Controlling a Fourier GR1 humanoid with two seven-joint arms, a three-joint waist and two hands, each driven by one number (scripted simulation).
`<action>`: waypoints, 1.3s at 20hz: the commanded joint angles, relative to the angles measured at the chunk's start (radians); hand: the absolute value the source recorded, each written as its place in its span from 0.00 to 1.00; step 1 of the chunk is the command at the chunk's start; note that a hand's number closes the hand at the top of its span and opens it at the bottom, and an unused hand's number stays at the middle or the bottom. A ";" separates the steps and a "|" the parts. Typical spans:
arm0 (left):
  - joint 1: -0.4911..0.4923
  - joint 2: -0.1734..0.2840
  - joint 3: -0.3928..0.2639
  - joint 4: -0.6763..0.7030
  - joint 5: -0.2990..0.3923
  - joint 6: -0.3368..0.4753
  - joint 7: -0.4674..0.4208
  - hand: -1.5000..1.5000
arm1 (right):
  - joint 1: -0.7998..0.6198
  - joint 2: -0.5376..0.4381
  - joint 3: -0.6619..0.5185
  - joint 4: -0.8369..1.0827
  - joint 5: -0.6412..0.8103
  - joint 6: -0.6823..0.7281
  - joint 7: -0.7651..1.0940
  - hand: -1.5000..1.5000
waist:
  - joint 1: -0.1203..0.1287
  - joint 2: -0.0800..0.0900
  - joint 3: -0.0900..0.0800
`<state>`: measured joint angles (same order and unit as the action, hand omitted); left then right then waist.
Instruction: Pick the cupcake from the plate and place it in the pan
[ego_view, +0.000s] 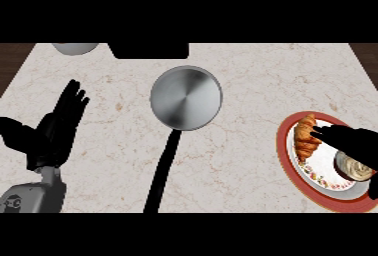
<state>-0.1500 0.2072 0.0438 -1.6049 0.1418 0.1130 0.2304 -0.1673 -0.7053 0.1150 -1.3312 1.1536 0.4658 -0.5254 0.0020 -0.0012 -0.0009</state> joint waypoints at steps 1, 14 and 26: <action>-0.012 -0.039 -0.025 0.027 -0.039 0.016 -0.020 0.50 | -0.081 0.076 0.026 0.113 0.060 0.000 0.015 0.00 | 0.004 0.003 0.001; -0.032 0.016 0.071 0.018 0.033 -0.052 0.010 0.50 | -0.110 0.126 0.014 0.236 0.081 -0.144 -0.139 1.00 | 0.006 0.003 0.001; -0.033 -0.018 -0.008 0.019 -0.018 -0.044 0.006 0.50 | -0.252 0.694 -0.055 0.088 0.077 -0.107 0.599 1.00 | 0.075 -0.008 -0.010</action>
<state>-0.1767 0.1883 0.0429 -1.5910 0.1313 0.0719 0.2391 -0.3681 -0.1791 0.0607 -1.2312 1.2064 0.3840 -0.1342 0.0556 -0.0143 -0.0207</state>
